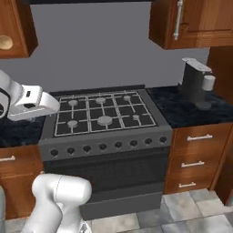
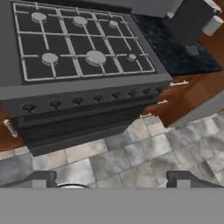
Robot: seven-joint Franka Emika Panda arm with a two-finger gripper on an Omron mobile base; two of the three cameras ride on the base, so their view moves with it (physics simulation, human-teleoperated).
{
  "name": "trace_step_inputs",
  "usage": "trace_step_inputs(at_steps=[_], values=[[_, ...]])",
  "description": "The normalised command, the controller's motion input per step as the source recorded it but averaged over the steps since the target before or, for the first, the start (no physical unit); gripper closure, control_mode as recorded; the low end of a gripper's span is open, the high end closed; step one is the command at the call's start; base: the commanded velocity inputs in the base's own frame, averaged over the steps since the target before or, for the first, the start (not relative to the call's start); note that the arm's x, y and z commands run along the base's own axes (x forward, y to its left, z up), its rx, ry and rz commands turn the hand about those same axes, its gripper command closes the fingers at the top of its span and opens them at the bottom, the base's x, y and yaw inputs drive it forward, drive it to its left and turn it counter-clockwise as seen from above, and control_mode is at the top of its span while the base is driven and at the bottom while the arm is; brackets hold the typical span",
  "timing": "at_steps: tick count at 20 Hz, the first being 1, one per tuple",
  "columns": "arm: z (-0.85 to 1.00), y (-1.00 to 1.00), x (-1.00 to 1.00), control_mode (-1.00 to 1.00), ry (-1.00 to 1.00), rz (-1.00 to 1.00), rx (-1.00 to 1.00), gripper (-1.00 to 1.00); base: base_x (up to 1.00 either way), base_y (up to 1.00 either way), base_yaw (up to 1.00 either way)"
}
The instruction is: Organize the utensils by type. Pick up the wooden spoons from the counter and place them in the open cabinet. Then pick up the metallic utensils from the counter and place them in the open drawer.
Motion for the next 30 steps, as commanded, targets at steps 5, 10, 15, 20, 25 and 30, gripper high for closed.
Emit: trace_step_inputs(at_steps=[5,10,15,20,25,30], values=[[0.00,0.00,0.00,1.00,0.00,0.00,0.00,-1.00,0.07,-0.22,-0.92],[0.00,0.00,0.00,1.00,0.00,0.00,0.00,-1.00,0.06,-0.22,-0.93],[0.00,0.00,0.00,1.00,0.00,0.00,0.00,-1.00,0.05,-0.20,-0.96],[0.00,0.00,0.00,1.00,0.00,0.00,0.00,-1.00,0.04,-0.15,-1.00],[0.00,0.00,0.00,1.00,0.00,0.00,0.00,-1.00,0.20,-0.07,-0.90],[0.00,0.00,0.00,1.00,0.00,0.00,0.00,-1.00,0.70,0.00,-0.52]])
